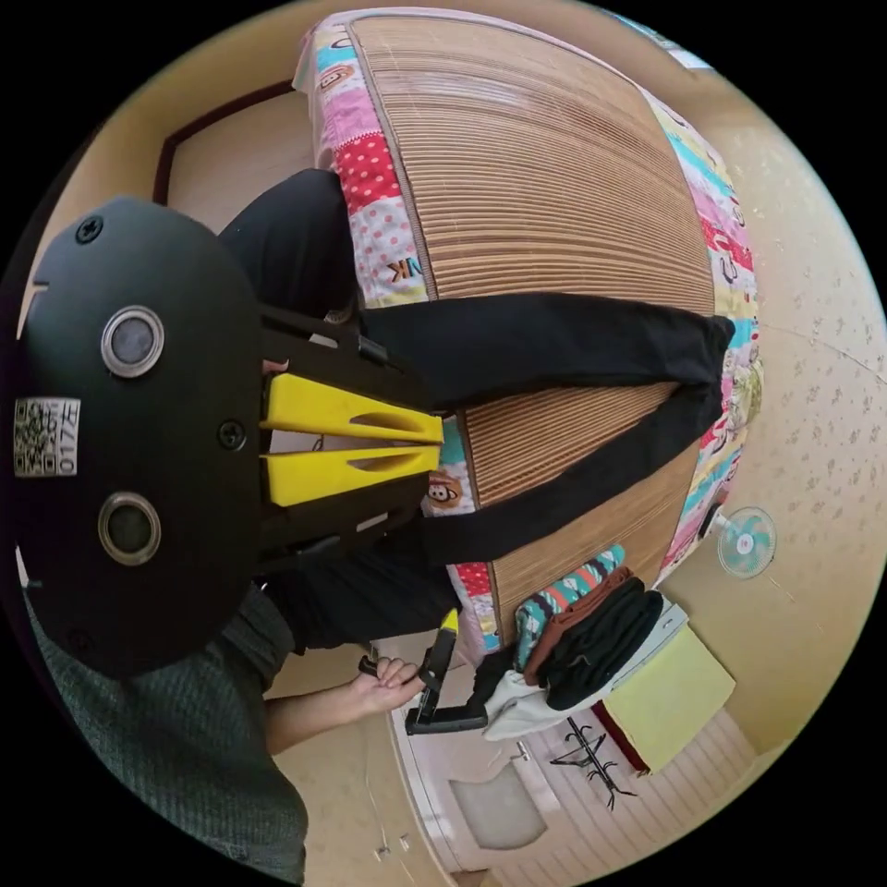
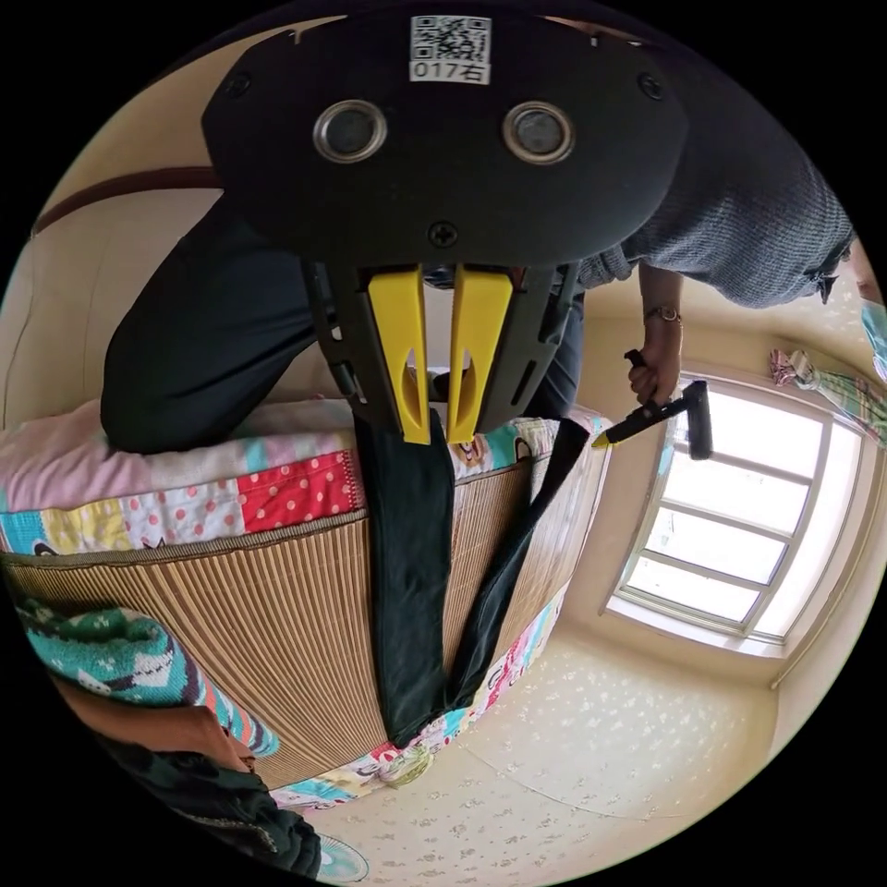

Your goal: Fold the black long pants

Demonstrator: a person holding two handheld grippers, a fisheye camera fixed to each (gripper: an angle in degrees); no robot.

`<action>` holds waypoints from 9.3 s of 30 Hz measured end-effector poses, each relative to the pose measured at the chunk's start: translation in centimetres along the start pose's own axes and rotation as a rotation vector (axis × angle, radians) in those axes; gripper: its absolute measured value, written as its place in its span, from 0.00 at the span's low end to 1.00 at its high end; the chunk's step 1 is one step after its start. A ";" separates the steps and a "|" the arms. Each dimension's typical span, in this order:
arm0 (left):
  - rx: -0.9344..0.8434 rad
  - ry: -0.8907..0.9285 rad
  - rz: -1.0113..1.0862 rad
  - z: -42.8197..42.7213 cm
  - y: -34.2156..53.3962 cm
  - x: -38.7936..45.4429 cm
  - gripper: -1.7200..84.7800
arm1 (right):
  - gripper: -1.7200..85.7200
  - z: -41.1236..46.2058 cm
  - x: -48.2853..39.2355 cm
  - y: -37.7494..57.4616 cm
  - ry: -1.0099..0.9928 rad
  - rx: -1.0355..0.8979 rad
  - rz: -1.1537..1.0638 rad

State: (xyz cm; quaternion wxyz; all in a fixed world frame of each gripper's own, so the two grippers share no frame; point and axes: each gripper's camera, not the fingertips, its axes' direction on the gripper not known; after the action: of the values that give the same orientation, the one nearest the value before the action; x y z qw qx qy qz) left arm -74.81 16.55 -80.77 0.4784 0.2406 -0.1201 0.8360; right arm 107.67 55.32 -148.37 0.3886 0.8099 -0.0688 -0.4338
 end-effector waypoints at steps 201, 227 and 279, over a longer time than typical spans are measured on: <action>-0.187 0.361 -0.205 14.7 -2.4 -20.8 0.07 | 0.09 24.1 -8.2 -7.2 -0.178 -0.279 -0.124; 0.041 0.559 -0.302 13.7 -23.2 -28.0 0.26 | 0.24 14.4 4.3 -21.4 -0.454 -0.174 -0.050; 0.803 0.594 0.320 -26.1 -6.1 2.0 0.03 | 0.04 -18.1 -26.2 -5.2 -0.514 0.311 -0.748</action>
State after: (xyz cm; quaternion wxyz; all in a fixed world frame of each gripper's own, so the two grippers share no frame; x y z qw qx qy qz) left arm -77.91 32.42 -102.22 0.2281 0.1362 0.3153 0.9110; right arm 104.14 81.00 -129.15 0.0503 0.6943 0.0696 -0.7146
